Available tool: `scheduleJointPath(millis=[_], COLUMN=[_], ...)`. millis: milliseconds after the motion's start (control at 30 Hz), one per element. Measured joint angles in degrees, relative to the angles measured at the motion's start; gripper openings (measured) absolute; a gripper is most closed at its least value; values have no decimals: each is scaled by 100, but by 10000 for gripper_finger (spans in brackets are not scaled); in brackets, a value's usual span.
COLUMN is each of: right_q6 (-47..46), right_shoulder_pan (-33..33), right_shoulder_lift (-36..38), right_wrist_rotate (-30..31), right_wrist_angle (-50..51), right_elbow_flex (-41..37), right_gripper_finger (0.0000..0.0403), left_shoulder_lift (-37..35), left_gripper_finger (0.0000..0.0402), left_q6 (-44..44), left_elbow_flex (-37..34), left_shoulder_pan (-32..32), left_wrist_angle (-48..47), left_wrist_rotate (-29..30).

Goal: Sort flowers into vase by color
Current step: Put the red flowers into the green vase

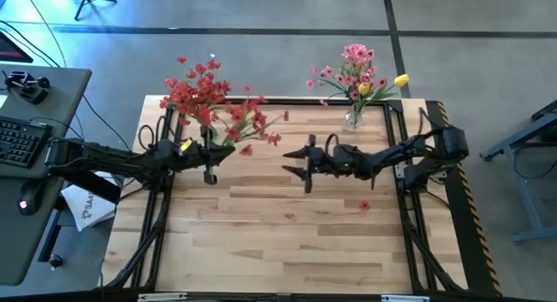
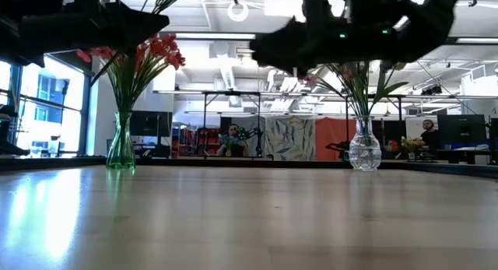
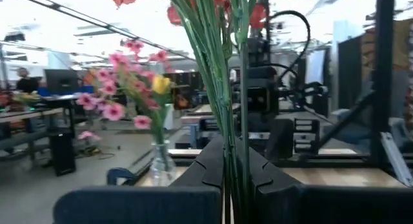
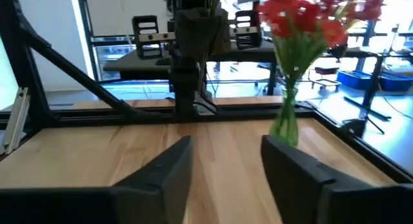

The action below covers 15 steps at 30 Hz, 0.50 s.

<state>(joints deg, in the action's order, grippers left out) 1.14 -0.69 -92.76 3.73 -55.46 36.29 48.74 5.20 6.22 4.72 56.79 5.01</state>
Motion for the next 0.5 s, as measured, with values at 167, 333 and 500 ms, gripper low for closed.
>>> scheduleJointPath(millis=[167, 333, 500], right_q6=[115, 237, 180], right_shoulder_pan=[0, 0, -17], right_shoulder_lift=[-820, -1418, -1494], right_wrist_rotate=[-204, -534, -534], right_wrist_angle=[-3, -3, 27], right_elbow_flex=[1004, 2033, 2506], right_gripper_finger=[233, 230, 198], left_shoulder_lift=[539, 1166, 1637], left_gripper_finger=[0, 0, 0], left_q6=[255, 397, 403], left_elbow_flex=[316, 539, 627], left_shoulder_pan=[-296, -408, -409], left_wrist_angle=[11, 0, -2], left_wrist_rotate=[51, 557, 1027])
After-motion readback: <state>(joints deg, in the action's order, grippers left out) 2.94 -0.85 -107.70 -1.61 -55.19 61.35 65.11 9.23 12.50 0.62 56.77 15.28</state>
